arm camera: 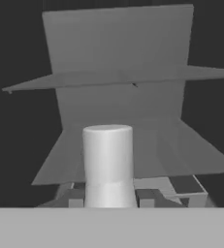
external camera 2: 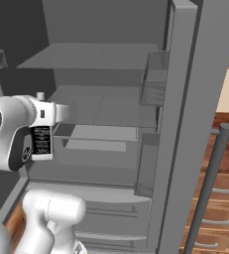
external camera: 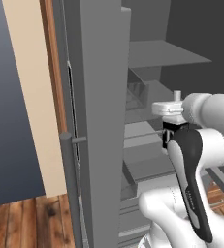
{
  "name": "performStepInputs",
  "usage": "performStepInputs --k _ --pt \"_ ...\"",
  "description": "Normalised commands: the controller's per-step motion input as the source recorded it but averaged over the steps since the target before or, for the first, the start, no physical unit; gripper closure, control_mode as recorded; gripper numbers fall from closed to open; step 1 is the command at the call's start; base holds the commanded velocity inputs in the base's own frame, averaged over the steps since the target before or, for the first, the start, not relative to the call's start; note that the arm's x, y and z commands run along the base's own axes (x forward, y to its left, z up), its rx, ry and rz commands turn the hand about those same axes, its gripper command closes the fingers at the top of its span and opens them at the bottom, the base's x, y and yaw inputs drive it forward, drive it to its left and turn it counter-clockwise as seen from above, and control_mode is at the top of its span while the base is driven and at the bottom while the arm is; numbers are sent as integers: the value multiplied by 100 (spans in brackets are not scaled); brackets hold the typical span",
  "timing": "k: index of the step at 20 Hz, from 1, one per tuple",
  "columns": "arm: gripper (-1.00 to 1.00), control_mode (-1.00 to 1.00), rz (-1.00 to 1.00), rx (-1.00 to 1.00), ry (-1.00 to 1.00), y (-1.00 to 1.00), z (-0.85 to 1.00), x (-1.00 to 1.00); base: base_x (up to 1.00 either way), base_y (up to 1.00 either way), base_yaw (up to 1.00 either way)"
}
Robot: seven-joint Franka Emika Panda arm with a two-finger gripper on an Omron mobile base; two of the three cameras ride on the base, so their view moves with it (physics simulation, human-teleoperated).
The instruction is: Place the liquor and beer on the top shelf of the fridge to keep them out of children's reach, and place the sweet potato on lower shelves for easy access.
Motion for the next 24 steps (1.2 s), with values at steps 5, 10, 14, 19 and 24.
performStepInputs --k 5,10,14,19,24 --pt "100 -100 4 19 -35 -10 1 48 0 0 0" --pt "100 -100 2 11 -28 -10 15 44 0 0 0" --pt "100 -100 0 0 0 -12 61 30 0 0 0" --pt "100 -100 0 0 0 -5 58 20 0 0 0" --pt "100 -100 0 -4 0 -1 51 3 0 0 0"
